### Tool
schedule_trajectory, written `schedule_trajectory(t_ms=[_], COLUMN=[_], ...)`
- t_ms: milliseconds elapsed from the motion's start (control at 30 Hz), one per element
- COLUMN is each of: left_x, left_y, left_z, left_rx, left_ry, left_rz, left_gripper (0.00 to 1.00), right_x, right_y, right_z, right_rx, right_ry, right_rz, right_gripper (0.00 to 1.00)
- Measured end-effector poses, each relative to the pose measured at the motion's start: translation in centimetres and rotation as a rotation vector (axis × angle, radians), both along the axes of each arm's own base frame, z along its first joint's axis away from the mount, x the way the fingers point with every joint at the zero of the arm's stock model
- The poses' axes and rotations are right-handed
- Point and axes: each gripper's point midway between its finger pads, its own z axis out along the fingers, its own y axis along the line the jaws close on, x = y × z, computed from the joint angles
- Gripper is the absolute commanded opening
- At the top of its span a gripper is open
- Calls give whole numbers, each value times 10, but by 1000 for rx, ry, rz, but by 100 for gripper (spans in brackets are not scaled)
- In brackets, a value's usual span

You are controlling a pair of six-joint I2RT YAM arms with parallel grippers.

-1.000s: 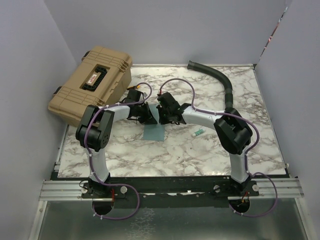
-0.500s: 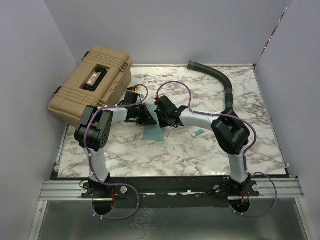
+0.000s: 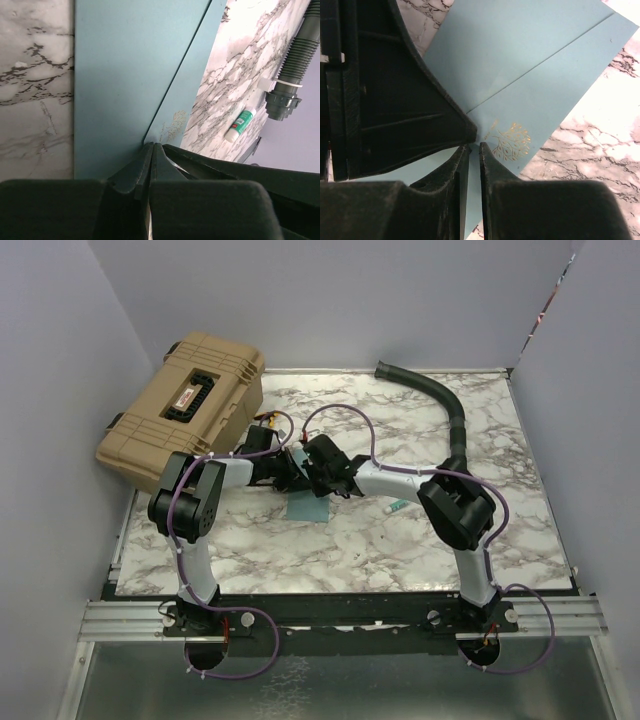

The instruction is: Place the letter into the envelope and seal it

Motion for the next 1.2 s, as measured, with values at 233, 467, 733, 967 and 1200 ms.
schedule_trajectory(t_ms=[233,467,733,967,1200], left_x=[0,0,-5,-5,-5], left_y=[0,1,0,0,1], left_z=[0,0,-1,-1,-1], left_rx=[-4,-7,-19,-24,-26], left_ry=[-2,-2,20,24,21], left_rz=[0,0,-4,4,7], left_gripper=[0,0,0,0,0], right_x=[-2,-7,-25,-39,-53], right_y=[1,0,3,2,2], right_z=[-2,-3,-4,-5,-4], right_rx=[3,17,27,24,6], right_ry=[1,-17,-13,-1,4], right_rz=[20,60,114,145,180], right_gripper=[15,15,14,15,22])
